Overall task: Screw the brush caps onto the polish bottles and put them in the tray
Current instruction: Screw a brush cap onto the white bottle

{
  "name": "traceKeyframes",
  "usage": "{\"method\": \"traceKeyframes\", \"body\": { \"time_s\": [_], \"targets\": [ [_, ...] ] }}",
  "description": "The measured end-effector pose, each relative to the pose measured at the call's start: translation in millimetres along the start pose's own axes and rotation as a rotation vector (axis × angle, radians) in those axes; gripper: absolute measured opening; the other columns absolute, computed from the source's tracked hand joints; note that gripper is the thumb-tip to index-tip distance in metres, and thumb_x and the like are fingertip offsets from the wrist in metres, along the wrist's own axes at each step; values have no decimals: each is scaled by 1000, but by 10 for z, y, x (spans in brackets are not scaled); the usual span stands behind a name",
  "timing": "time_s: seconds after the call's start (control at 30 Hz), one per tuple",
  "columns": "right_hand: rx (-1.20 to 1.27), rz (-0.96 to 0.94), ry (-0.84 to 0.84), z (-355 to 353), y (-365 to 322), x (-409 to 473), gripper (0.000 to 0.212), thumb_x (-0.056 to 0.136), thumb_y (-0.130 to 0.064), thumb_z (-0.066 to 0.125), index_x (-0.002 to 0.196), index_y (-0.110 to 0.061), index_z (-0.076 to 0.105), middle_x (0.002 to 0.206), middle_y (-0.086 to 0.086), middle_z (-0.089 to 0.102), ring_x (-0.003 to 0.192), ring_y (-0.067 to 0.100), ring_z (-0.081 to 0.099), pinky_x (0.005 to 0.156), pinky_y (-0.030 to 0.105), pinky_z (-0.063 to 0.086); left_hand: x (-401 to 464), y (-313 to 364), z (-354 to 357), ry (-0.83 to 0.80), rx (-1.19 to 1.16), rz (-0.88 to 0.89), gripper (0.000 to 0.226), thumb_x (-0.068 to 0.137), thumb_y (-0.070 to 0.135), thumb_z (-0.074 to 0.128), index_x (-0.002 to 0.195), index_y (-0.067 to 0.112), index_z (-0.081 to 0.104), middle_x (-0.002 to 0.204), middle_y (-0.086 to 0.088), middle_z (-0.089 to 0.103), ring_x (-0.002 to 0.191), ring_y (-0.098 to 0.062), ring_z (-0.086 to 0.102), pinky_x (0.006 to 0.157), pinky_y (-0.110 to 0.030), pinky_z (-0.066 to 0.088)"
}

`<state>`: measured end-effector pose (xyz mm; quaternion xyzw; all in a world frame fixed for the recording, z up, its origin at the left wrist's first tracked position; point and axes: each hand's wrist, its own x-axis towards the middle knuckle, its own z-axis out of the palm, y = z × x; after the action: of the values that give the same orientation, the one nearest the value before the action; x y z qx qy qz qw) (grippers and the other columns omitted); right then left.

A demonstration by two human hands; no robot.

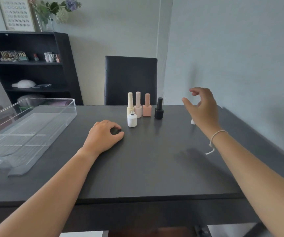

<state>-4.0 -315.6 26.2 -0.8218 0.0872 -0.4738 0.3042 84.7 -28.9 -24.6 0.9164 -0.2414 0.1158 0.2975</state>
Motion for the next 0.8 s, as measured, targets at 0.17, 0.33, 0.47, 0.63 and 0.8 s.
{"method": "traceKeyframes", "body": {
  "time_s": [0.17, 0.33, 0.47, 0.63, 0.8],
  "targets": [
    [-38, 269, -60, -151, 375, -126, 47, 77, -40, 66, 118, -23, 49, 108, -10, 47, 91, 7, 45, 78, 25, 33, -4, -14, -13, -20, 11, 9, 17, 79, 36, 62, 94, 29, 67, 105, 6, 62, 105, -20, 50, 90, -31, 40],
    [-57, 447, -215, -69, 533, -176, 48, 77, -43, 65, 117, -19, 51, 108, -3, 58, 96, 17, 53, 80, 32, 39, -19, -13, -19, -23, 3, 7, 15, 79, 35, 62, 92, 29, 67, 103, 8, 61, 103, -20, 51, 91, -33, 42],
    [-90, 438, -243, -36, 550, -174, 24, 82, -34, 58, 102, -21, 55, 102, -1, 66, 84, 18, 57, 71, 31, 40, -25, -10, -16, -20, -1, 11, 14, 79, 34, 62, 92, 30, 67, 97, 11, 58, 101, -19, 51, 90, -33, 42],
    [-106, 407, -254, -16, 530, -196, 24, 84, -30, 56, 103, -17, 58, 98, 1, 64, 87, 22, 57, 71, 31, 41, -15, -12, -5, -6, 1, 20, 14, 79, 34, 63, 92, 30, 67, 97, 12, 59, 100, -18, 52, 90, -32, 41],
    [-40, 344, -297, 90, 346, -250, 16, 82, -30, 58, 95, -19, 57, 92, -3, 62, 83, 18, 56, 70, 28, 39, -16, -5, -14, -17, 4, 11, 14, 79, 35, 63, 92, 30, 66, 99, 10, 60, 101, -20, 52, 91, -33, 42]
  ]
}}
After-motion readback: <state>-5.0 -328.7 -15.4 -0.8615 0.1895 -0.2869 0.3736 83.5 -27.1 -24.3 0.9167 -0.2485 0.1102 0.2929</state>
